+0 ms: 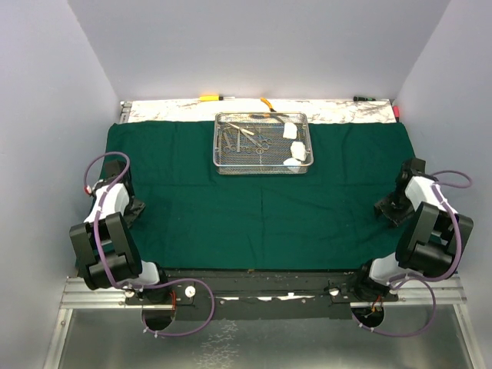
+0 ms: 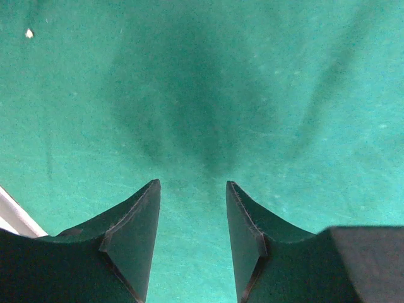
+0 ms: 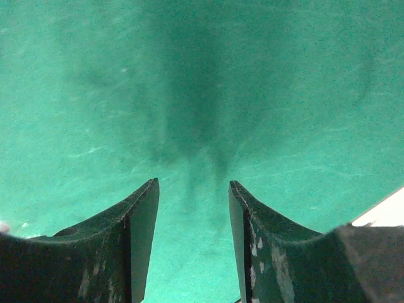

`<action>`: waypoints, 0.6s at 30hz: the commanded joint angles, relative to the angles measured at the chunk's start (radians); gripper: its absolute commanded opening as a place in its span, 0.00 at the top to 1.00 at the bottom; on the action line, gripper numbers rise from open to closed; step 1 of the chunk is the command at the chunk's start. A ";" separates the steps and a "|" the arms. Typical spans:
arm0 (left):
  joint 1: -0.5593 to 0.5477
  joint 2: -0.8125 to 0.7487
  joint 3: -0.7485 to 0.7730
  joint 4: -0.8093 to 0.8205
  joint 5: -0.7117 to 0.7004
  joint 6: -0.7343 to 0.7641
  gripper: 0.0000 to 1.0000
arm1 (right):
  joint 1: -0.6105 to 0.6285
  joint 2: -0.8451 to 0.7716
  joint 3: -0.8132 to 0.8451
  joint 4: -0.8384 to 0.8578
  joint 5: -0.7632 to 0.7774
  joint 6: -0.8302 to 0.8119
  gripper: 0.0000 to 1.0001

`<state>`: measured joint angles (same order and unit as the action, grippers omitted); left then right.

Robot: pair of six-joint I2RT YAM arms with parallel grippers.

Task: Open and lay out the surgical kit
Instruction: Smooth out the surgical kit at the center of the board.

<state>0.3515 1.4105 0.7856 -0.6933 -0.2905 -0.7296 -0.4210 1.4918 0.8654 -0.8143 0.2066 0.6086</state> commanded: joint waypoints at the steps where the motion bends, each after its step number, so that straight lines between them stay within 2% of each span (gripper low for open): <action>1: 0.008 -0.040 0.072 -0.027 -0.030 0.030 0.52 | -0.007 -0.052 0.015 0.032 -0.133 -0.060 0.48; 3: 0.007 -0.045 0.067 -0.028 -0.022 0.029 0.56 | -0.007 -0.050 0.013 0.020 -0.169 -0.055 0.48; 6: 0.008 -0.052 0.026 -0.032 -0.024 0.010 0.77 | -0.007 -0.039 -0.002 0.000 -0.234 -0.025 0.49; 8: 0.012 -0.056 -0.010 -0.034 -0.024 0.002 0.85 | -0.007 -0.035 -0.023 -0.006 -0.285 -0.012 0.49; 13: 0.025 -0.032 -0.040 -0.035 -0.024 -0.042 0.87 | -0.007 -0.009 -0.043 -0.019 -0.333 0.001 0.49; 18: 0.056 0.056 -0.048 -0.036 -0.028 -0.085 0.87 | -0.007 0.062 -0.040 -0.019 -0.300 0.021 0.49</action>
<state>0.3756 1.3972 0.7494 -0.7223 -0.2989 -0.7624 -0.4210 1.5032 0.8375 -0.8143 -0.0814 0.6033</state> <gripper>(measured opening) 0.132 0.510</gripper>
